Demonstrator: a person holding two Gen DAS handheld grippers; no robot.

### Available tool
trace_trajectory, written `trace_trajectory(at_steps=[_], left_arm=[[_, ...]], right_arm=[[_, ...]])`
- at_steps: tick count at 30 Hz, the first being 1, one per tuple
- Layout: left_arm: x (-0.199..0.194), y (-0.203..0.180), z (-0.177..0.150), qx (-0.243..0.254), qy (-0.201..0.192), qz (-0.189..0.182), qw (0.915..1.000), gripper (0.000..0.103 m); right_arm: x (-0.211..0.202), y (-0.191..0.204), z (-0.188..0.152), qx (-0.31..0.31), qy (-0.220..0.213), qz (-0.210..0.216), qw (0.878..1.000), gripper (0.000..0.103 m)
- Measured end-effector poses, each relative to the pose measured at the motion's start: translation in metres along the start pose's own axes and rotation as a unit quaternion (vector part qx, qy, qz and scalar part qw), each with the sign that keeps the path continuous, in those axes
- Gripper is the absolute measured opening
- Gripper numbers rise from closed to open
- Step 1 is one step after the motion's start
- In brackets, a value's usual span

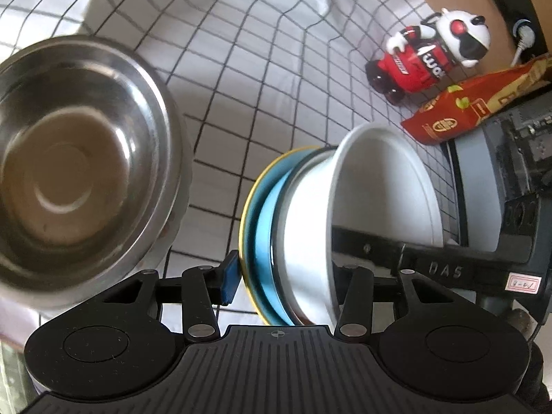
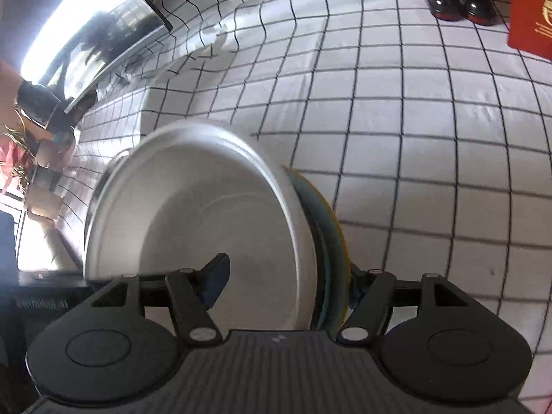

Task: Organize plates and bowls

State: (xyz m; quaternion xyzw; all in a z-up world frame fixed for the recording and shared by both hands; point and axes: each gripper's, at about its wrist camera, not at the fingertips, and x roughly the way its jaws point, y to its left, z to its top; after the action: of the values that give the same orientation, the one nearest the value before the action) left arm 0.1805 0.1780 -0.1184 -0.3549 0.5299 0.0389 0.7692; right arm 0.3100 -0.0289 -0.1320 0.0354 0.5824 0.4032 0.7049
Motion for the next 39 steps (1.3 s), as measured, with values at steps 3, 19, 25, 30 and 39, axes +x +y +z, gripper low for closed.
trace_trajectory(at_steps=[3,19,25,30,39], left_arm=[[-0.003,-0.001,-0.005,-0.008,0.001,0.014,0.9999,0.049],[0.006,-0.013,-0.011,0.014,0.018,0.024,0.9995,0.058],[0.011,-0.006,-0.011,-0.006,0.018,0.005,0.9998,0.058],[0.011,-0.01,-0.011,0.004,0.022,0.011,0.9997,0.057],[0.015,-0.022,-0.013,0.044,0.023,0.035,0.9982,0.057]], right_arm=[[0.002,0.006,-0.005,-0.023,0.014,-0.004,1.0,0.067],[-0.004,0.001,-0.027,-0.026,0.011,-0.025,0.999,0.067],[-0.004,-0.003,-0.026,-0.011,0.015,-0.011,1.0,0.059],[-0.003,-0.002,-0.024,-0.005,0.022,-0.008,1.0,0.06],[-0.005,-0.004,-0.026,-0.006,0.025,-0.009,1.0,0.06]])
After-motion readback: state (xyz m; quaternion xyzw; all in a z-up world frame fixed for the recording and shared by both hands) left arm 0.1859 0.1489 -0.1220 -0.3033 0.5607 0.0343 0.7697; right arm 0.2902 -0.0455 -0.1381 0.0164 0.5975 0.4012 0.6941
